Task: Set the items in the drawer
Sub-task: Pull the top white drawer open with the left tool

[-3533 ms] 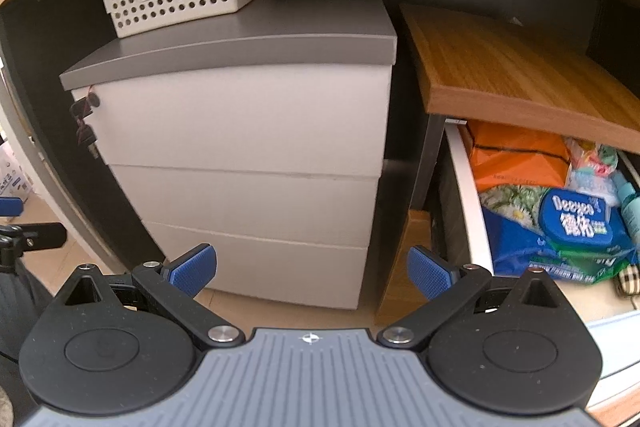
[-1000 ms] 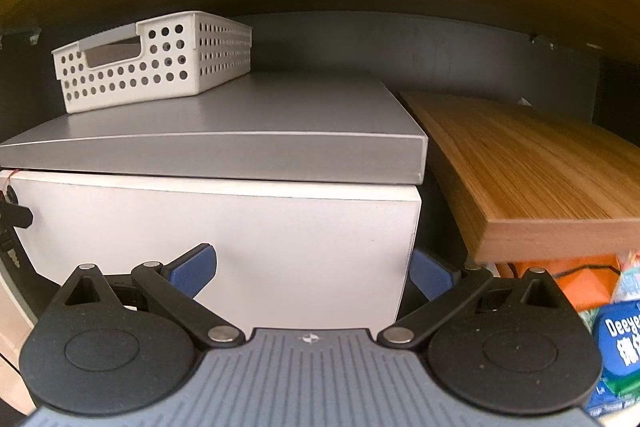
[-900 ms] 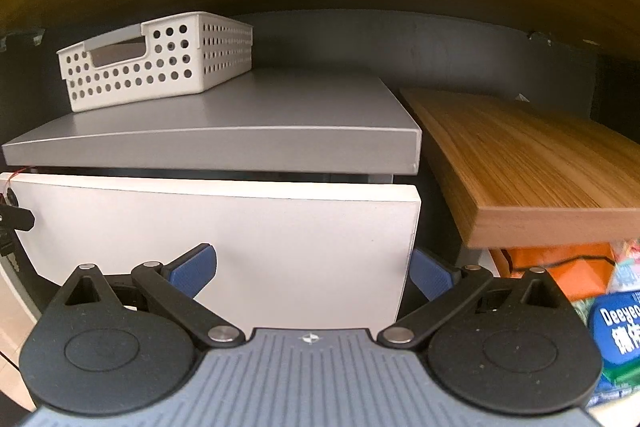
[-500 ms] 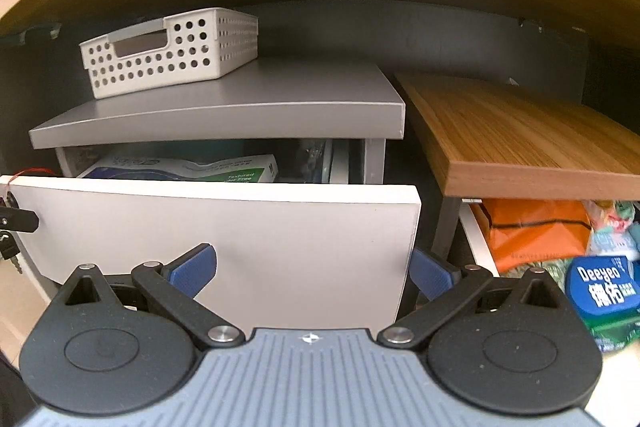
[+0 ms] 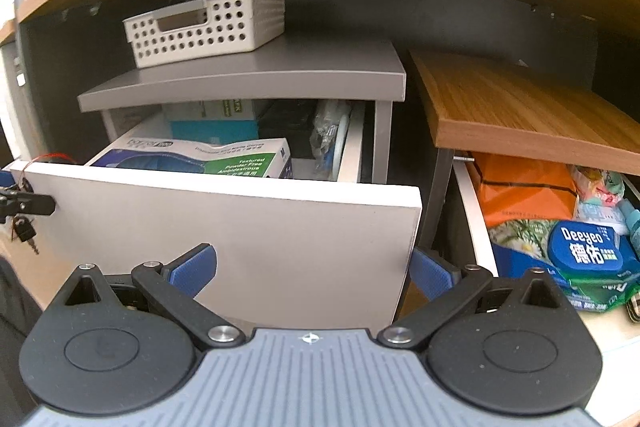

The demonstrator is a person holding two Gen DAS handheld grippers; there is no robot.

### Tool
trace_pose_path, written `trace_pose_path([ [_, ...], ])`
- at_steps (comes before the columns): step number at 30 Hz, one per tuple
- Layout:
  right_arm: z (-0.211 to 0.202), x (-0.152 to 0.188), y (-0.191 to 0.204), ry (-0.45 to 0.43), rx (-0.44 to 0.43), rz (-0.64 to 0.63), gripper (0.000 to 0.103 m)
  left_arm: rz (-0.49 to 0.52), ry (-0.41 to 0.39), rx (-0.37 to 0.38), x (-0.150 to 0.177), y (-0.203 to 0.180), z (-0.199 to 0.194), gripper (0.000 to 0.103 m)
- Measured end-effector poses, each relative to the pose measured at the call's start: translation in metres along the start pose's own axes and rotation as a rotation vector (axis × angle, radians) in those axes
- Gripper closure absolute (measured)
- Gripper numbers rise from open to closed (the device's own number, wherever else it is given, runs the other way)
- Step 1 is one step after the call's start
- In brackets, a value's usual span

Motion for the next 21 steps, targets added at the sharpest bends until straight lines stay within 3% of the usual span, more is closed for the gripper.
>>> trace_pose_path([
  [21,-0.067,0.033,0.009,0.082,-0.125,-0.056,0.0,0.004,0.047,-0.033,0.037,-0.011,-0.048,0.0],
])
Point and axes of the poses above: each gripper's, at about its wrist camera, not at the fingertips, and z roughly the way its jaws point, y to its left, x to its underside, the point moved 1 cm from there along z, roughly the way its jaws point, and after that the axes turned 5 degrees about -x, right-handed, at the moved point
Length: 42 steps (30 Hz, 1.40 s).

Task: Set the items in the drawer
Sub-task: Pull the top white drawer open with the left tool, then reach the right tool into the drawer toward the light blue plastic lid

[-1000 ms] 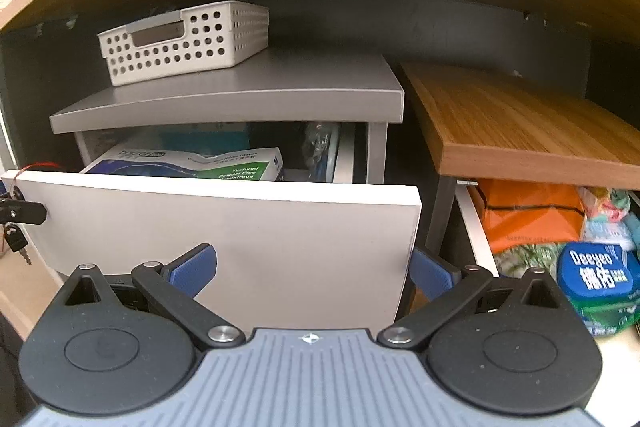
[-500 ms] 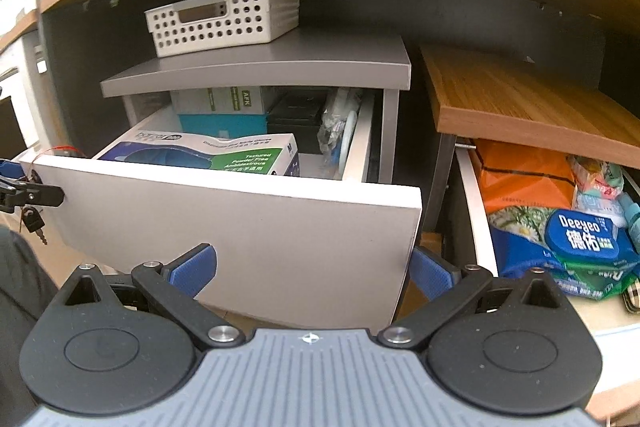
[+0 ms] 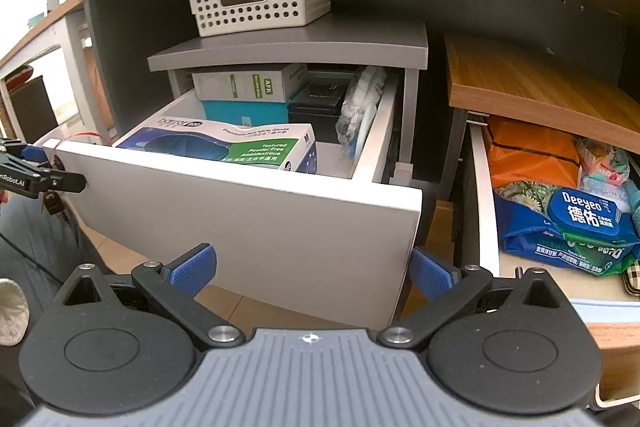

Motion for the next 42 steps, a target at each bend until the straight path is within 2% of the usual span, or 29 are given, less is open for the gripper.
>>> trace_pose_path([
  [13,-0.008,0.005,-0.006,0.011,-0.057,-0.053,0.0,0.006,0.0,-0.031,0.001,-0.001,-0.005,0.0],
  [24,-0.028,0.001,-0.025,-0.001,-0.02,-0.088,0.0,-0.119,-0.031,-0.072,-0.011,-0.003,-0.034,0.0],
  [28,-0.037,-0.001,-0.038,0.001,0.01,-0.084,0.0,-0.089,-0.099,-0.023,-0.022,-0.014,-0.047,0.0],
  [35,-0.051,-0.004,-0.066,0.009,0.092,-0.063,0.0,0.069,-0.133,0.083,-0.043,-0.065,-0.05,0.0],
  [42,-0.069,-0.011,-0.114,0.027,0.146,-0.007,0.0,0.156,-0.147,0.238,-0.061,-0.112,-0.047,0.0],
])
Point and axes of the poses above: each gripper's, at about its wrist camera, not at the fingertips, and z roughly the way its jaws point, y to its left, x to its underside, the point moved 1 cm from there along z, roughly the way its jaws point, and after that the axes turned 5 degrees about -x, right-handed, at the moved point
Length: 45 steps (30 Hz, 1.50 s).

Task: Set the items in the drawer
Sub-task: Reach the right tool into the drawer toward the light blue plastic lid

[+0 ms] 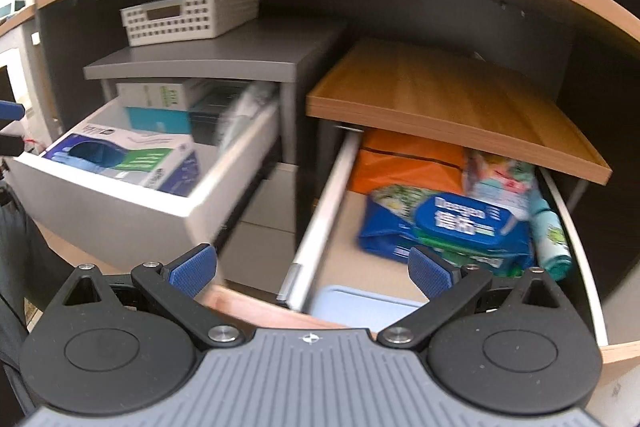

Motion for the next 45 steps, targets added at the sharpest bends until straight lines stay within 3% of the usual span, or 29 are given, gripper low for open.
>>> trace_pose_path([
  [7,0.003,-0.008,-0.053,0.091,0.031,-0.053,0.0,0.021,-0.028,0.131,-0.027,-0.031,0.021,0.0],
  [12,0.014,-0.012,-0.082,0.182,0.002,-0.147,0.0,0.046,-0.035,0.231,-0.042,-0.06,0.038,0.0],
  [23,0.066,-0.017,-0.098,0.383,-0.102,-0.371,0.001,0.116,0.014,0.36,-0.064,-0.124,0.075,0.0],
  [28,0.09,-0.022,-0.108,0.438,-0.162,-0.4,0.001,0.136,0.042,0.394,-0.064,-0.143,0.09,0.0],
  [38,0.134,-0.016,-0.118,0.606,-0.246,-0.442,0.014,0.14,0.073,0.431,-0.074,-0.157,0.12,0.0],
  [45,0.147,-0.016,-0.122,0.647,-0.285,-0.419,0.015,0.134,0.086,0.436,-0.076,-0.157,0.133,0.0],
])
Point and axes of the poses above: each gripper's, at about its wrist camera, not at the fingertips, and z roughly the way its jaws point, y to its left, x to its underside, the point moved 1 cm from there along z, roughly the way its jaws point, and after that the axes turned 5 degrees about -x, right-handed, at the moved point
